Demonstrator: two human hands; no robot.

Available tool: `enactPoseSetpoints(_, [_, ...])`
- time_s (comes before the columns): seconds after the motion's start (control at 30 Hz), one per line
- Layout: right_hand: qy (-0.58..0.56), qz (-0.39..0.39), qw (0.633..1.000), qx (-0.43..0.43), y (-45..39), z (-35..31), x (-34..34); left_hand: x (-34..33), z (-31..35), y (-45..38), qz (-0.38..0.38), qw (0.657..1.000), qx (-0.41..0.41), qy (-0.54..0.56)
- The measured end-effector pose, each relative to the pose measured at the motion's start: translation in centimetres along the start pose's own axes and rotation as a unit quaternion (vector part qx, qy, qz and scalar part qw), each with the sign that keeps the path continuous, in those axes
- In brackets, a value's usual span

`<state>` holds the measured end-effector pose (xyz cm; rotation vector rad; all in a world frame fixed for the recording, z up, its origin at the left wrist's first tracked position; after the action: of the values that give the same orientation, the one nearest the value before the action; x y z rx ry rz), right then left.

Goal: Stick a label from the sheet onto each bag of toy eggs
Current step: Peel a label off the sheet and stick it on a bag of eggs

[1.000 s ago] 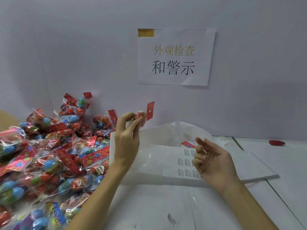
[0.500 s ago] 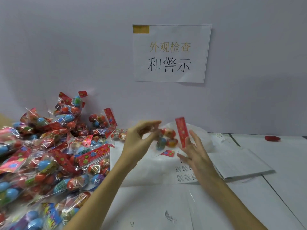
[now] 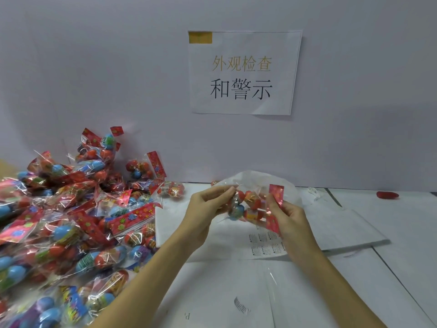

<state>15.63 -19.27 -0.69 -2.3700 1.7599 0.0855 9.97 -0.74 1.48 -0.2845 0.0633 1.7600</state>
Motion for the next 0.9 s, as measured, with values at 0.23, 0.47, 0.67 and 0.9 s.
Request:
enactPoseSetpoints(0.23, [0.023, 0.006, 0.999, -0.024, 0.1, 0.3, 0.2, -1.3, 4.7, 2.2, 0.063, 0.924, -0.292, -0.237])
enactPoseSetpoints(0.47, [-0.125, -0.032, 0.989, -0.068, 0.3, 0.3, -0.2, -5.5, 2.7, 2.9, -0.109, 0.909, -0.261, -0.306])
enactPoseSetpoints(0.67, [-0.192, -0.084, 0.971, -0.116, 0.7, 0.6, -1.6, -1.5, -0.6, 0.4, 0.024, 0.996, -0.062, -0.055])
enactPoseSetpoints(0.9, [-0.128, -0.043, 0.983, -0.122, 0.8, 1.0, -0.3, -1.5, -1.1, -0.2, -0.051, 0.998, 0.003, -0.037])
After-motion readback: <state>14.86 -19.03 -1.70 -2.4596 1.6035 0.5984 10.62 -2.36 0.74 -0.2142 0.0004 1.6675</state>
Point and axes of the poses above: each hand's wrist, its own y-axis away from the middle knuckle, its own x-axis out of the back of the hand, z = x × y, the point moved 10 cm from there along -y, towards the middle knuckle, and after that the axes turned 1 degree about -x, right-handed, at the moved point
